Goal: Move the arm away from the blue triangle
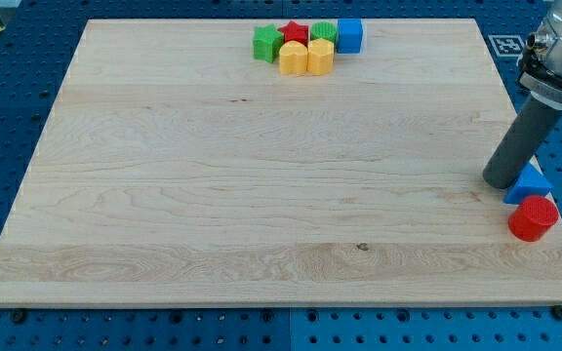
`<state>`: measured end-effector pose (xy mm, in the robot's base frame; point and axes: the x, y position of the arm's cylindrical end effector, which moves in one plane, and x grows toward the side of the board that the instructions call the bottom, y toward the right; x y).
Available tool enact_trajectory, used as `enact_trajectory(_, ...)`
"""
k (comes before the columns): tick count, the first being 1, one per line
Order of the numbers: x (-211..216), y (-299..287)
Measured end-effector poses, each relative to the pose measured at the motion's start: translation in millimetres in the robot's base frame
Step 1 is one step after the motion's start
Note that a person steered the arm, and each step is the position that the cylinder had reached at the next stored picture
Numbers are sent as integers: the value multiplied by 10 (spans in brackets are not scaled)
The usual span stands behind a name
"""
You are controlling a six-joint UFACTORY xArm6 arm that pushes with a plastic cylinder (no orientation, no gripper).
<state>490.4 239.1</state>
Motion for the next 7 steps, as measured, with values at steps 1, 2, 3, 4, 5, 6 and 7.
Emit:
enact_trajectory(1, -34, 0)
enact_trajectory(2, -119, 0)
enact_trajectory(3, -259, -229)
enact_trajectory(4, -416, -631)
enact_trajectory(5, -516, -1215)
enact_trajectory(6, -729, -1809)
enact_trajectory(7, -968, -2105)
